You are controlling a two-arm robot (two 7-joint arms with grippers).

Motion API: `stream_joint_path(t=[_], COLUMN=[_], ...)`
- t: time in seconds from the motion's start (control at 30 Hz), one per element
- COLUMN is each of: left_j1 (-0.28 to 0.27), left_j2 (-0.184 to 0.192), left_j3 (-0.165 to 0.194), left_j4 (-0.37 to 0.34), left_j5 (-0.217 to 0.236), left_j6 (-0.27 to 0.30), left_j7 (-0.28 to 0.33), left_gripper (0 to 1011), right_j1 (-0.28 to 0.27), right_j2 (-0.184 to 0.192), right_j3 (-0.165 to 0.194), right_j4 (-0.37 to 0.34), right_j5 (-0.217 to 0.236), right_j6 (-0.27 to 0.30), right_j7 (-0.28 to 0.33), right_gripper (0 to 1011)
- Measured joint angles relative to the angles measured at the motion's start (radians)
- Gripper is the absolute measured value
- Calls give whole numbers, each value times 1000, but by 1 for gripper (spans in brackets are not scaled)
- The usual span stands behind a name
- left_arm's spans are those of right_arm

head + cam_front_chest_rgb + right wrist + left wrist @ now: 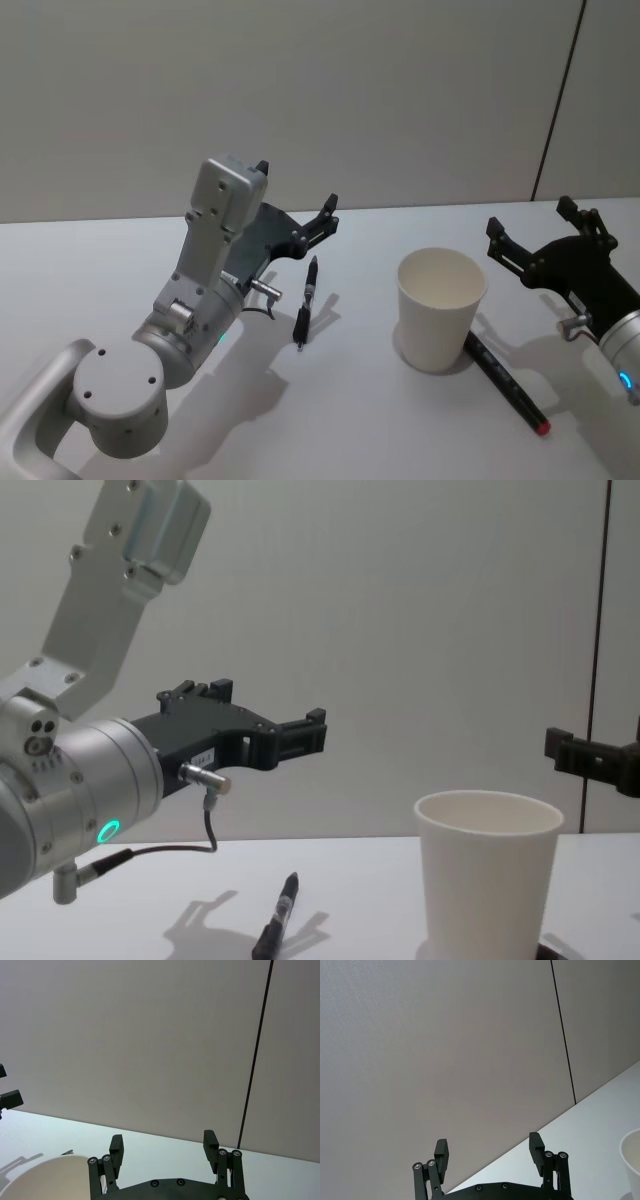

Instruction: Place the pen into the pen holder.

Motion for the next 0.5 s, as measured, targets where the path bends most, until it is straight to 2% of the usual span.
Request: stream_joint_path(t=[0.5], left_j1=[0], left_j2=[0], left_j3=[0], left_j4=[0], left_j5=[0], left_j6=[0], left_j7=[0], left_gripper=[1001], right_j1=[0], right_j2=[0], right_j3=[0], right_j4=[0], right_j5=[0], right_j6=[0], right_j7=[0], right_gripper=[1001])
